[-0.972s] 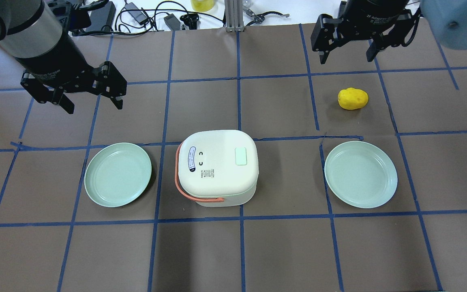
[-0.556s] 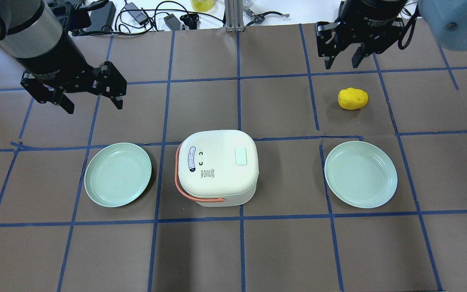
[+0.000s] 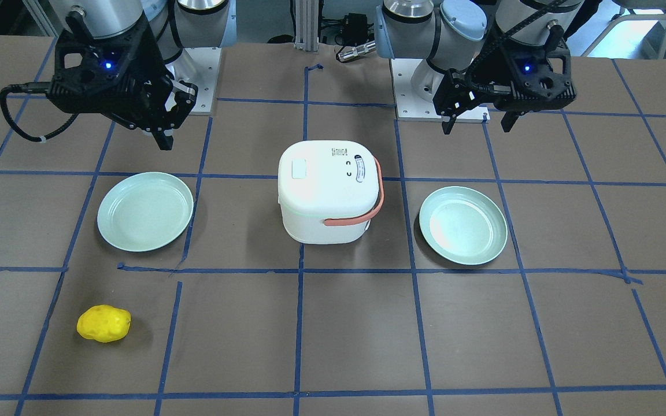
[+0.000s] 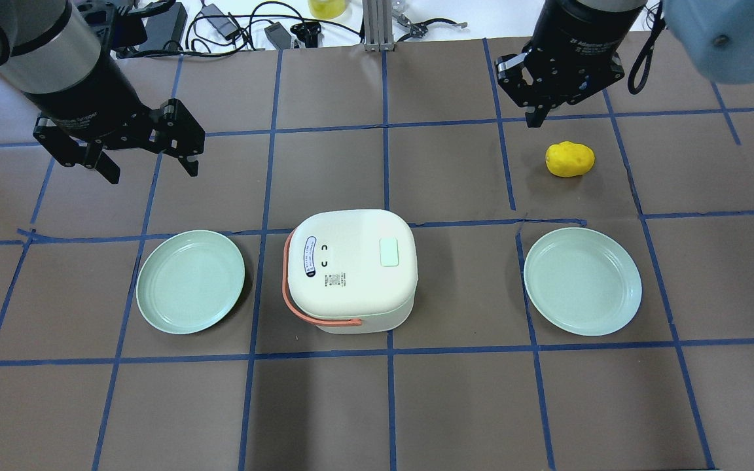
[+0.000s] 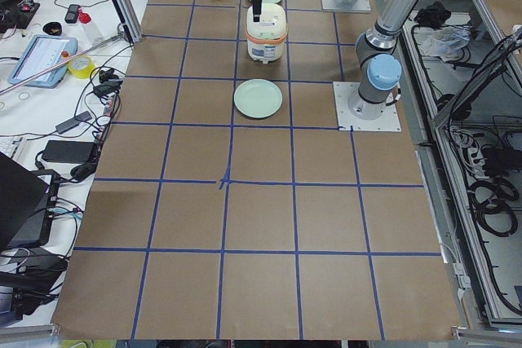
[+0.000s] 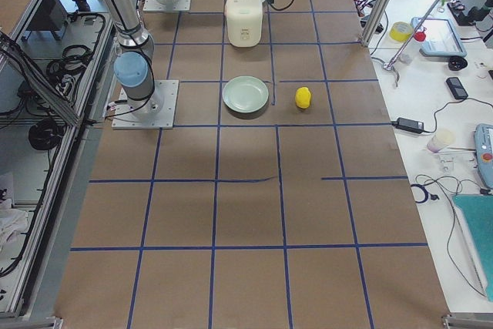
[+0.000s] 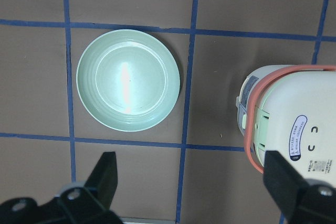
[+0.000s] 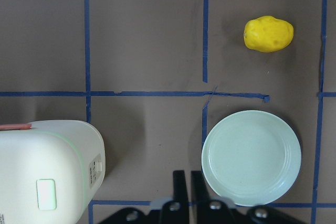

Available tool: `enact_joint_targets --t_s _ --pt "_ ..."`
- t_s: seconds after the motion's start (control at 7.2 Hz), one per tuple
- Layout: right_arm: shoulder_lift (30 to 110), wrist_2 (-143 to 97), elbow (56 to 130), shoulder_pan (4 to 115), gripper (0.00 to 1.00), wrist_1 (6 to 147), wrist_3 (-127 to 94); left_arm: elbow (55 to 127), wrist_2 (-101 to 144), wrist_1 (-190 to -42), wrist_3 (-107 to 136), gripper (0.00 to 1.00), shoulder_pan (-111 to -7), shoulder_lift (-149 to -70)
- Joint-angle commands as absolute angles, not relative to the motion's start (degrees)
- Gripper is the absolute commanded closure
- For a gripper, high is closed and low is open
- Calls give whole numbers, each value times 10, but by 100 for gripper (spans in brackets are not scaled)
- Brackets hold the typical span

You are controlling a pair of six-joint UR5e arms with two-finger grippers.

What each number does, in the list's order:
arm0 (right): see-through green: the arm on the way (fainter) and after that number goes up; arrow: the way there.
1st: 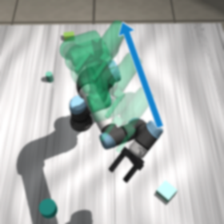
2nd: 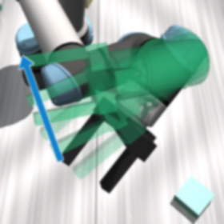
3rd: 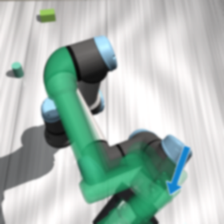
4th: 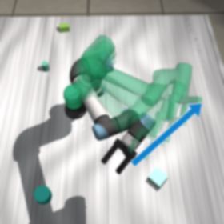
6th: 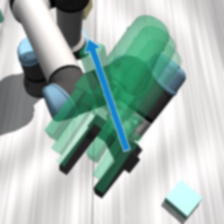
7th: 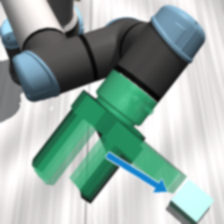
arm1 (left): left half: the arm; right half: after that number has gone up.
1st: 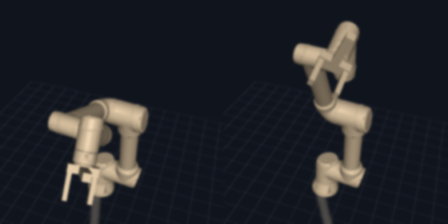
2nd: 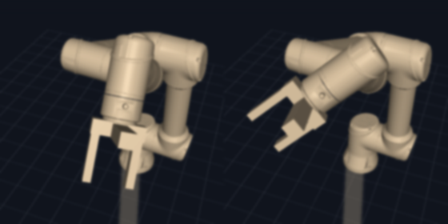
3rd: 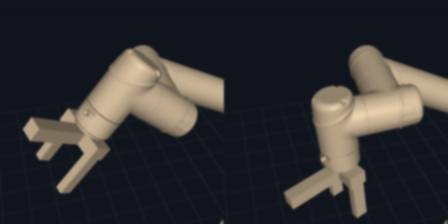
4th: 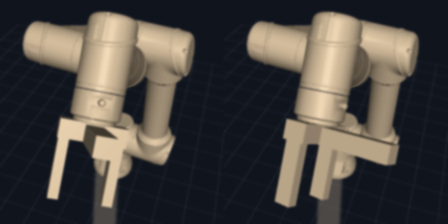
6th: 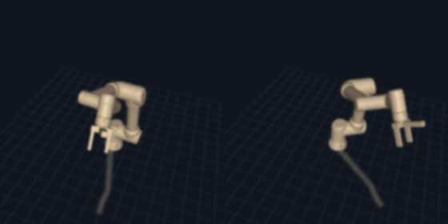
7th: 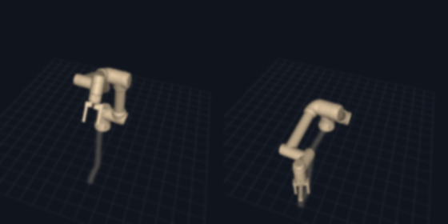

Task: Press rice cooker button
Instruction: 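Move the right gripper toward the white rice cooker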

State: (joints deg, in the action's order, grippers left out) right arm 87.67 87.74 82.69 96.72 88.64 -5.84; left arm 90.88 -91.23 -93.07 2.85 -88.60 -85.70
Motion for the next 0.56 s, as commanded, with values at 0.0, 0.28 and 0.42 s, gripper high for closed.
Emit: enact_joint_targets --t_s 0.0,0.28,0.42 --pt "860 875 831 1018 100 887 -118 909 -912 -931 29 0 -886 -857" --pt "837 875 860 1088 100 911 -175 909 -912 -931 28 0 -886 -857" --pt "827 874 875 1114 100 919 -208 909 -912 -931 28 0 -886 -857"
